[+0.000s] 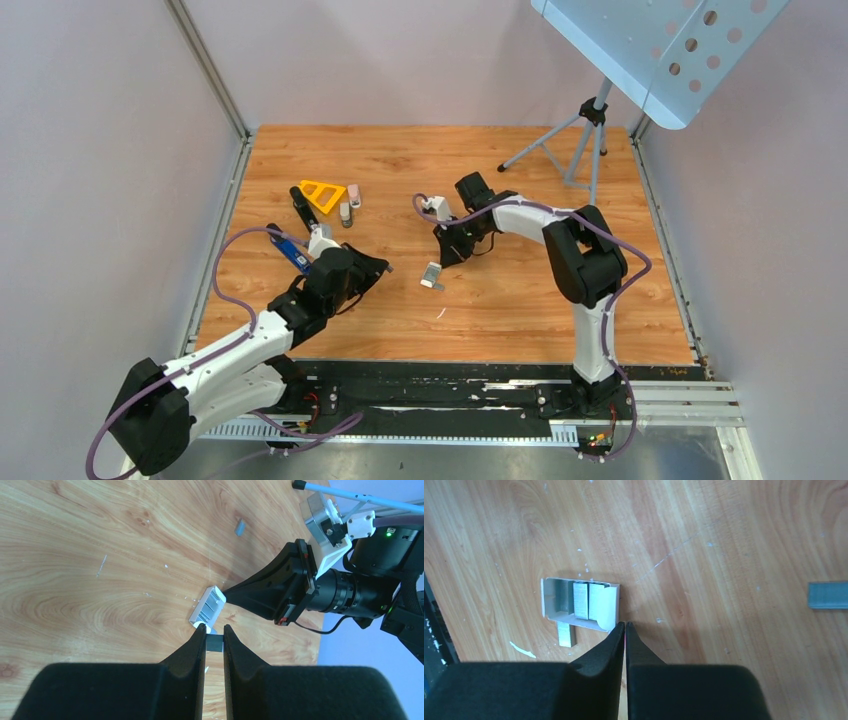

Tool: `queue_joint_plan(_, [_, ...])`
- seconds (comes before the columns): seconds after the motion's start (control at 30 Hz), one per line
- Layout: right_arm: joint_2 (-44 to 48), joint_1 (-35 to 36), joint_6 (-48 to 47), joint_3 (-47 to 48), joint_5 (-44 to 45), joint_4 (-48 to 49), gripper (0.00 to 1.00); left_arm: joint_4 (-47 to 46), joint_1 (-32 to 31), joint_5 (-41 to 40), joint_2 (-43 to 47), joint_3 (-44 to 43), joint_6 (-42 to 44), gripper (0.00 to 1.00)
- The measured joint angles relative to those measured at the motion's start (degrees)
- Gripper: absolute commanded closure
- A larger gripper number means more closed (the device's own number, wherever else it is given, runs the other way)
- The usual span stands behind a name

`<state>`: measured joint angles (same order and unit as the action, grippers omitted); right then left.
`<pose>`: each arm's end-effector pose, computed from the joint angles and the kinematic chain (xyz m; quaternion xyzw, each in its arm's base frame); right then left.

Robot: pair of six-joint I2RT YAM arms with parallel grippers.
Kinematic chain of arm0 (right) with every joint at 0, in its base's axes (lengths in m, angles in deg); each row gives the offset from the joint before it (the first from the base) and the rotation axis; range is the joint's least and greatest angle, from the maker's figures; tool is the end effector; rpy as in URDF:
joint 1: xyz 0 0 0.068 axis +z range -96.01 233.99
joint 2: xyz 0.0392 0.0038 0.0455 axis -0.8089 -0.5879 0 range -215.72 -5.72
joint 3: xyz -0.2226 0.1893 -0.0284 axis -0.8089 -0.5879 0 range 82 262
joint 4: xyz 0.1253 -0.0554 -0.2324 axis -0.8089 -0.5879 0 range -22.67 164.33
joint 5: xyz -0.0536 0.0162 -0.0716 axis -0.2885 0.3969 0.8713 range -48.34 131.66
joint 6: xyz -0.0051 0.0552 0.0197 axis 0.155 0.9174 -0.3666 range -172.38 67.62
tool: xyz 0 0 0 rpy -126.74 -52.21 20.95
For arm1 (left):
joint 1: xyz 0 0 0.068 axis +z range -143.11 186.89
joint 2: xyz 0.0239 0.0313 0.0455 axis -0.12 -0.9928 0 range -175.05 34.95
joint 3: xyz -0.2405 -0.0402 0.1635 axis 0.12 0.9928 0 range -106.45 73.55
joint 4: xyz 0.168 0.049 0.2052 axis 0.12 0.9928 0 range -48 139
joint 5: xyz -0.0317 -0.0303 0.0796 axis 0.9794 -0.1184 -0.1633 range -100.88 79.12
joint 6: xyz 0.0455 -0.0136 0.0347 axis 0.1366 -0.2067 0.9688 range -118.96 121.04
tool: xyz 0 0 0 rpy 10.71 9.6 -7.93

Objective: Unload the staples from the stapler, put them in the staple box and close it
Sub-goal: Adjust the staple box at the center of the board.

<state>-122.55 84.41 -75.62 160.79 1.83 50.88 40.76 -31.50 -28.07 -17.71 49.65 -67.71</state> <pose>0.3626 0.2447 0.1651 -0.4861 0.7753 0.3440 0.2104 0.1646 -0.1142 0.2178 -0.2962 0.7956 -0.3367 0.4073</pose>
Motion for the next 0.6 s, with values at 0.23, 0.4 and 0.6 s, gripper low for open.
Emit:
queue_joint_plan(0.23, [1.3,0.8,0.8,-3.1,-2.9,0.8,0.95,-0.1,0.0,0.0,0.0,0.3,0.0,1.0])
queue_joint_plan(0.4, [1.9,1.8,1.6,-4.5,-4.1,0.8,0.95,-0.2,0.0,0.0,0.3,0.6,0.0,1.0])
queue_joint_plan(0.6, [2.1,3.7,3.6,-5.0,-4.8,0.9,0.94,-0.7,0.0,0.5,0.3,0.9,-0.1,1.0])
